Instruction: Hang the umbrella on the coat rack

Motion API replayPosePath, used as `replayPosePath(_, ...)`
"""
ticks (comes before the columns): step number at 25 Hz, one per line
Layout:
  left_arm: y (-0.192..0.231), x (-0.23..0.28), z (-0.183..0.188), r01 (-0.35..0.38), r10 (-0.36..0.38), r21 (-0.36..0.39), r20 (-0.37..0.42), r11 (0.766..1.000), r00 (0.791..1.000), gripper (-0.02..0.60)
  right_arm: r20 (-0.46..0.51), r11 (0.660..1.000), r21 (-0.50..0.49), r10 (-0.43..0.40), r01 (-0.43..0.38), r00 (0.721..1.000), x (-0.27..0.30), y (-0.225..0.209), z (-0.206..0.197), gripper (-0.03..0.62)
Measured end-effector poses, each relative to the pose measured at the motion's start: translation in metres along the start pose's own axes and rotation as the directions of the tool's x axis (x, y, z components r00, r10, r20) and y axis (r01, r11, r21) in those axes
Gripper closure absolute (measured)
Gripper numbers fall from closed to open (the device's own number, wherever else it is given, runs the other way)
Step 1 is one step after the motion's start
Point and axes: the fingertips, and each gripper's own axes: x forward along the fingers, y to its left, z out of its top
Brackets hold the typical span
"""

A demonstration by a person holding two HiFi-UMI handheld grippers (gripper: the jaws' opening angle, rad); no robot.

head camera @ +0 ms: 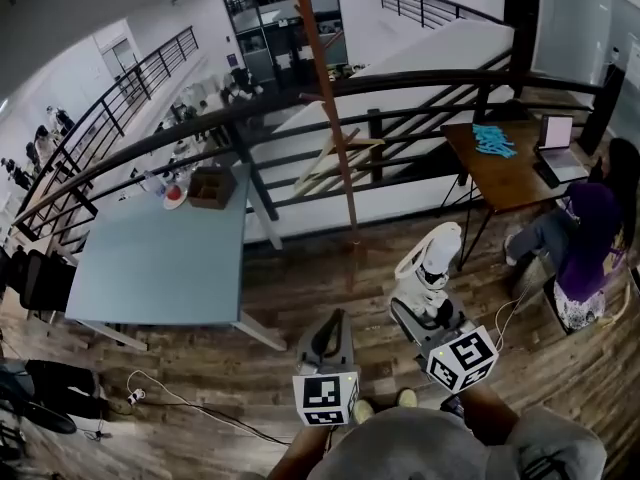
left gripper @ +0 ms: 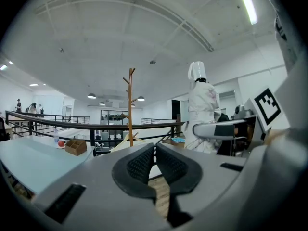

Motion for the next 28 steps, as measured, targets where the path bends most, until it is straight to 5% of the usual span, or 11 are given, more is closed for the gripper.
replayPosePath(14, 0.033, -0.040, -0.011, 0.024, -0.024, -0.012, 0.025, 1.000, 0.999, 0.555, 0.025, 0.999, -0.009, -0.047, 0.047, 0.999, 0.002, 0.047, -0.003, 0.356)
replayPosePath(28, 0.037, -0.025, -0.021, 0.009, -0.008, -0.025, 0.022, 1.000, 1.000, 0.554, 0.013, 0.998, -0.038, -0.050, 0.050, 0.999, 0.010, 0.037, -0.011, 0.356)
